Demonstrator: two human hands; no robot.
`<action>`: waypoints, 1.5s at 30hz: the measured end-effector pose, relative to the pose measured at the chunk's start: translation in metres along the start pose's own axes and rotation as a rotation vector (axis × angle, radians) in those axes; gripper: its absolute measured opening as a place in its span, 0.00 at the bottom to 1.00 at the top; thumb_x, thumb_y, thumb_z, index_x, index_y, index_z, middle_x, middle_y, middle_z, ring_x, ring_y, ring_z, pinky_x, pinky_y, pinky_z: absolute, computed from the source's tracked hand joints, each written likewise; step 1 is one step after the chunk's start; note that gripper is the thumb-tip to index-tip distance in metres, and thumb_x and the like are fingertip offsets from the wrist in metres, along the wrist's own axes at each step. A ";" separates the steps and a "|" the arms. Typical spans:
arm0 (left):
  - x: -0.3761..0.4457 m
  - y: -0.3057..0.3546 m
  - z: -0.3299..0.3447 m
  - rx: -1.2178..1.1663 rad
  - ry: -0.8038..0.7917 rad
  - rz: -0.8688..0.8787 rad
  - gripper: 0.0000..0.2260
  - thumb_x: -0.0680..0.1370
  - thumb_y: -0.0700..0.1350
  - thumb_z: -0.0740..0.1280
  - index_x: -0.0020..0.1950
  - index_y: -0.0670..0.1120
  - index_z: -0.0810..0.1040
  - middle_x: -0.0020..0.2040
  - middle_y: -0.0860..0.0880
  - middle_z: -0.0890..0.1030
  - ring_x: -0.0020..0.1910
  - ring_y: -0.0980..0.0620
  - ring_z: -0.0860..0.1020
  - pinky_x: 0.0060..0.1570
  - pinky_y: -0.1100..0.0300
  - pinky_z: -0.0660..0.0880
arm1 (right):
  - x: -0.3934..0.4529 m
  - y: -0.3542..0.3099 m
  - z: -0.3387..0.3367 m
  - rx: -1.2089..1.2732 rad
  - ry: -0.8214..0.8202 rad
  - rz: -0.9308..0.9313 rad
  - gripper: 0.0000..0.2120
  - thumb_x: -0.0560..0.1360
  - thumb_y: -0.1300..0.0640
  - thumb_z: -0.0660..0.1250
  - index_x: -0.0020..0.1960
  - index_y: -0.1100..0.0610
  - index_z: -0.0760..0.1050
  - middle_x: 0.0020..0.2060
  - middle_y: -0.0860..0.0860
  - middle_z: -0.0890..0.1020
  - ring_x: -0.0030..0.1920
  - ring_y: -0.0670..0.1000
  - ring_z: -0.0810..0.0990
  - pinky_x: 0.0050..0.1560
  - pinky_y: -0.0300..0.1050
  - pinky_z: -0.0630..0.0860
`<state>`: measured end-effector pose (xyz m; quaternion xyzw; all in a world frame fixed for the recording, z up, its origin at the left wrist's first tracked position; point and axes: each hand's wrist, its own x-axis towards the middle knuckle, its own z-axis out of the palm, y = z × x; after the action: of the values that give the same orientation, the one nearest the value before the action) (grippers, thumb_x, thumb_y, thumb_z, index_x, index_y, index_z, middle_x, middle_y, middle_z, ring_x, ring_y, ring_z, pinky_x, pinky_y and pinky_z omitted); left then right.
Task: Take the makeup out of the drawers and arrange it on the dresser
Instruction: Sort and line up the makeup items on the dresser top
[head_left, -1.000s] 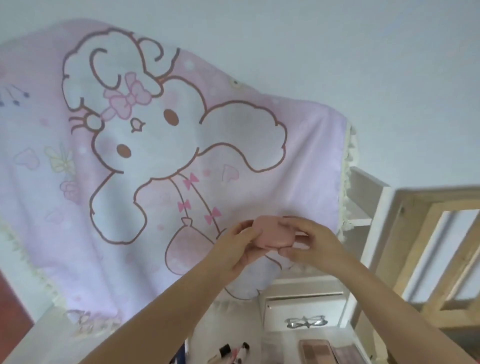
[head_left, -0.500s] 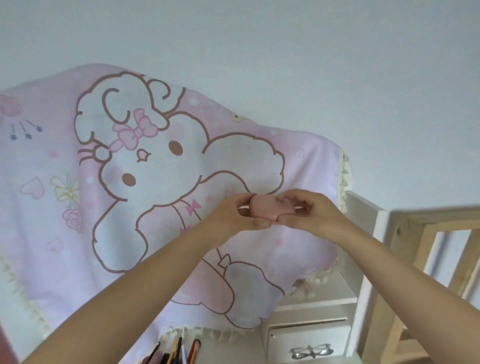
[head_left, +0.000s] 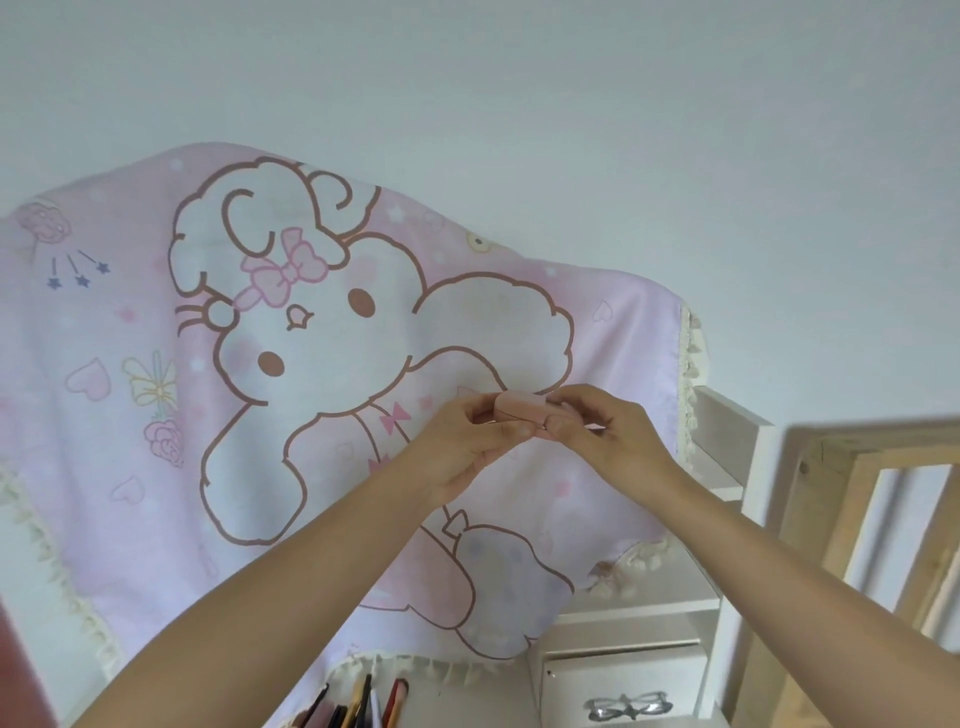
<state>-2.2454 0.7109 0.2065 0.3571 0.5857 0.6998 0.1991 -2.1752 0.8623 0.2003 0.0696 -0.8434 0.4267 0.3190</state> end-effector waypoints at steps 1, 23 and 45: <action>-0.002 -0.003 0.000 -0.008 0.004 -0.007 0.11 0.74 0.28 0.61 0.48 0.41 0.77 0.44 0.48 0.80 0.44 0.56 0.80 0.43 0.71 0.78 | -0.002 0.002 0.002 0.006 -0.008 -0.002 0.08 0.73 0.61 0.66 0.52 0.57 0.76 0.40 0.48 0.78 0.41 0.42 0.76 0.41 0.23 0.70; -0.057 -0.084 -0.007 0.524 0.004 -0.053 0.37 0.63 0.33 0.77 0.68 0.43 0.65 0.57 0.52 0.73 0.51 0.56 0.77 0.47 0.69 0.78 | -0.075 0.081 0.037 -0.557 -0.079 -0.602 0.25 0.71 0.40 0.60 0.56 0.60 0.67 0.47 0.64 0.82 0.49 0.53 0.74 0.48 0.42 0.73; -0.119 -0.224 0.012 0.737 -0.161 -0.406 0.26 0.67 0.38 0.74 0.63 0.46 0.72 0.53 0.50 0.79 0.53 0.52 0.77 0.53 0.64 0.74 | -0.170 0.147 0.058 0.194 -0.385 0.705 0.13 0.80 0.58 0.53 0.59 0.61 0.71 0.43 0.59 0.80 0.35 0.43 0.82 0.41 0.35 0.79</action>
<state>-2.1885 0.6888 -0.0402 0.3353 0.8377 0.3604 0.2367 -2.1263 0.8832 -0.0259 -0.1153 -0.8157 0.5666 -0.0183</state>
